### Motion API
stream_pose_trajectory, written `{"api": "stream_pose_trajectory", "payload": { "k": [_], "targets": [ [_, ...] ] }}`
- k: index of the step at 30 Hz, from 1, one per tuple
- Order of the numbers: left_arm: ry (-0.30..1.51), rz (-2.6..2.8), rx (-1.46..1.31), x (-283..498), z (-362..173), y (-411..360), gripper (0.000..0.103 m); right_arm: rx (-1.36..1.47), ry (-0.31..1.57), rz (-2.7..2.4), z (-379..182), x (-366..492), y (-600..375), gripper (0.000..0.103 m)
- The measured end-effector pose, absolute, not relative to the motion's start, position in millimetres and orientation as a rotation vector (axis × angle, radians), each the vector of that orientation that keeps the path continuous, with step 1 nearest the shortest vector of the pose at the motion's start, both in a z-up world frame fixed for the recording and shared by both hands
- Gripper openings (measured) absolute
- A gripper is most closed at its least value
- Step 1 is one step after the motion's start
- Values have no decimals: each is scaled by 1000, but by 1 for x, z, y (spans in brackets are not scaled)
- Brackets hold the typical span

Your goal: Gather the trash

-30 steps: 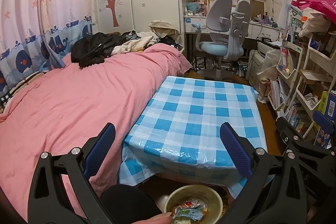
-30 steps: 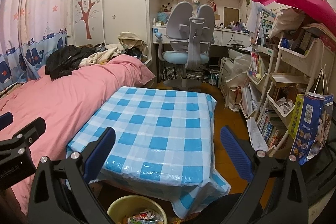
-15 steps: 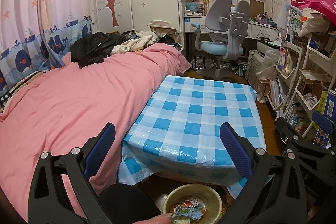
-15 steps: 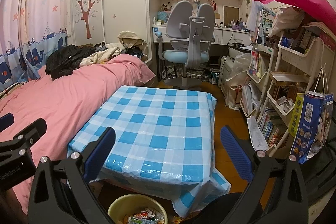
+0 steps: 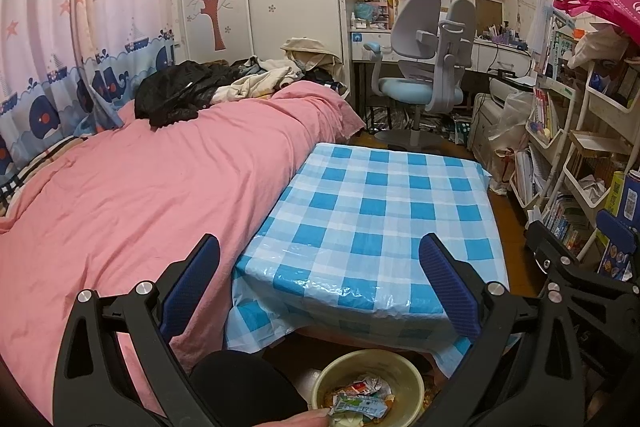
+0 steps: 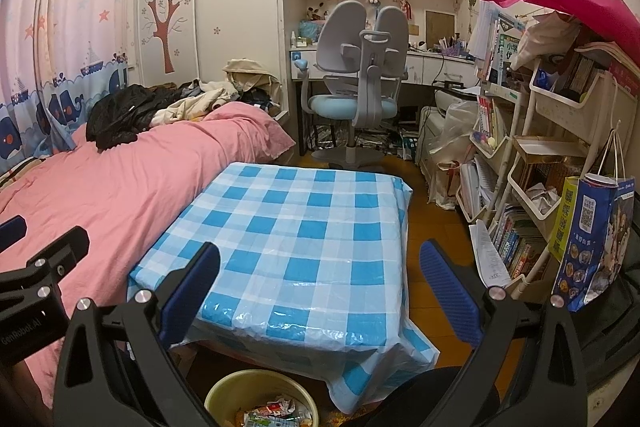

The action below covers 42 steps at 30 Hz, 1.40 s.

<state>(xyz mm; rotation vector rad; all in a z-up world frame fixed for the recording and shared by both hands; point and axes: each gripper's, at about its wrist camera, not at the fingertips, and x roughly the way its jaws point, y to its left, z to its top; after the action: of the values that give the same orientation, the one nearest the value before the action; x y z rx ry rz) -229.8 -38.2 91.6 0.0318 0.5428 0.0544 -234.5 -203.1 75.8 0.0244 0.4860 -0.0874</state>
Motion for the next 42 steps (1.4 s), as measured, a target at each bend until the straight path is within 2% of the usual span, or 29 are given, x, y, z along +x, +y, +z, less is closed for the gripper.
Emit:
{"api": "stream_pose_trajectory", "payload": {
  "k": [30,37,42],
  "targets": [
    [561,0,10,-229,86,-30,96,23,500,-85,70,-233,-205,96],
    [560,48,90,-213,76,-35,96,22,556,-95,52,-210,-216,96],
    [627,41,89,-188,65,-31,96,-5,615,-112,32,-169,-223,96]
  ]
}}
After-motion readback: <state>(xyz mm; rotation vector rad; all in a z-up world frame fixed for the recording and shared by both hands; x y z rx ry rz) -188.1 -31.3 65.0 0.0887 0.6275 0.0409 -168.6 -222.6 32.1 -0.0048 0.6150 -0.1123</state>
